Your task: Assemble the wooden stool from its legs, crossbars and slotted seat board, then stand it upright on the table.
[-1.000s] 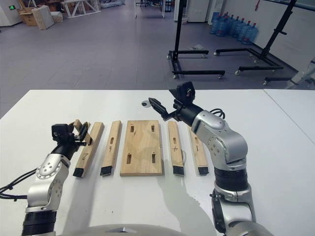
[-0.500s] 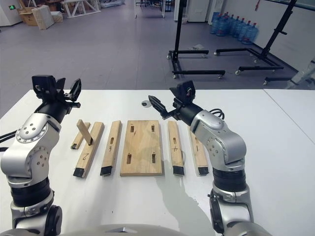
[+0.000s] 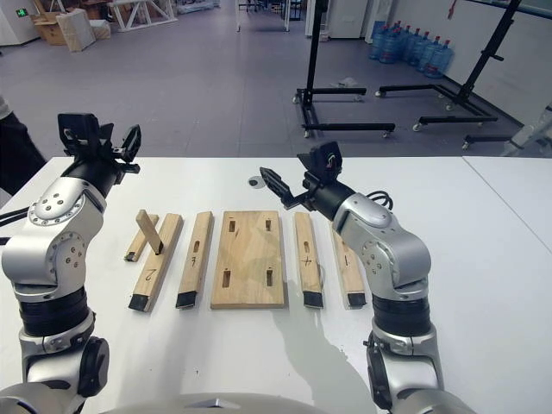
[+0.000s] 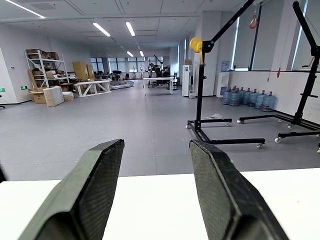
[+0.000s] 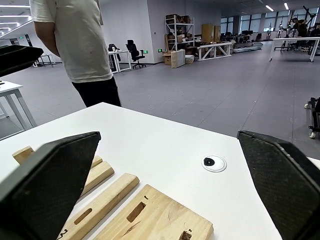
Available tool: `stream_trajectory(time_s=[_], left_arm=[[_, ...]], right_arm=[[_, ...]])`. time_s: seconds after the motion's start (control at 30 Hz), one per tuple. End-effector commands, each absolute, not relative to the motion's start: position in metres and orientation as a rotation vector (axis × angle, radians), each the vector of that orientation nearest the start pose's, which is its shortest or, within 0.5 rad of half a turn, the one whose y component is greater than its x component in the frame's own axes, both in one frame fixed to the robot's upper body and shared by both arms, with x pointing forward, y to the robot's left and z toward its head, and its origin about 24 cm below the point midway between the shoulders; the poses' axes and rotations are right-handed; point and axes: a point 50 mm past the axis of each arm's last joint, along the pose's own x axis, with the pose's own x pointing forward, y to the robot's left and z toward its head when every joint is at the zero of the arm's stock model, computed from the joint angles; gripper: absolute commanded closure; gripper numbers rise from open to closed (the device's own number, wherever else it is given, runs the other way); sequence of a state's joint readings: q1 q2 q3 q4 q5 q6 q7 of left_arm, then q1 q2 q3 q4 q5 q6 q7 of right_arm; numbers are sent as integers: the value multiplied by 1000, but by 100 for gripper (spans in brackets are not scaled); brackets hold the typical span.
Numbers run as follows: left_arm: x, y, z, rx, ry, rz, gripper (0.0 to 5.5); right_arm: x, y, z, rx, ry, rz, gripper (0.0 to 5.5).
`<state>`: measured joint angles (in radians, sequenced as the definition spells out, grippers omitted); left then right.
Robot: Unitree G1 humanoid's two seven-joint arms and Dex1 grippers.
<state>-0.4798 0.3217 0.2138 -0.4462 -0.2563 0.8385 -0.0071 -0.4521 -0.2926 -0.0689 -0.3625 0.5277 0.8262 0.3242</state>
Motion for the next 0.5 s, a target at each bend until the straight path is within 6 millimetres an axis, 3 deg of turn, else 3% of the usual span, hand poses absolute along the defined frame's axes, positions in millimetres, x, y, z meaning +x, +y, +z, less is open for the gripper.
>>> stream_trajectory(time_s=[0.03, 0.1, 0.23, 0.3, 0.37, 0.5], left_arm=[[294, 197, 178, 66, -15, -3, 311], [294, 202, 148, 64, 67, 9, 311], [278, 214, 49, 69, 323, 30, 311], [273, 216, 30, 43, 357, 47, 311], [279, 218, 45, 35, 287, 54, 311], [295, 216, 119, 18, 49, 37, 311]], right_arm=[[288, -133, 177, 104, 33, 642, 47], [288, -134, 176, 105, 39, 641, 47], [288, -136, 173, 111, 57, 635, 47], [287, -136, 172, 117, 60, 637, 47], [287, -137, 174, 123, 53, 637, 47], [287, -135, 181, 131, 26, 640, 47]])
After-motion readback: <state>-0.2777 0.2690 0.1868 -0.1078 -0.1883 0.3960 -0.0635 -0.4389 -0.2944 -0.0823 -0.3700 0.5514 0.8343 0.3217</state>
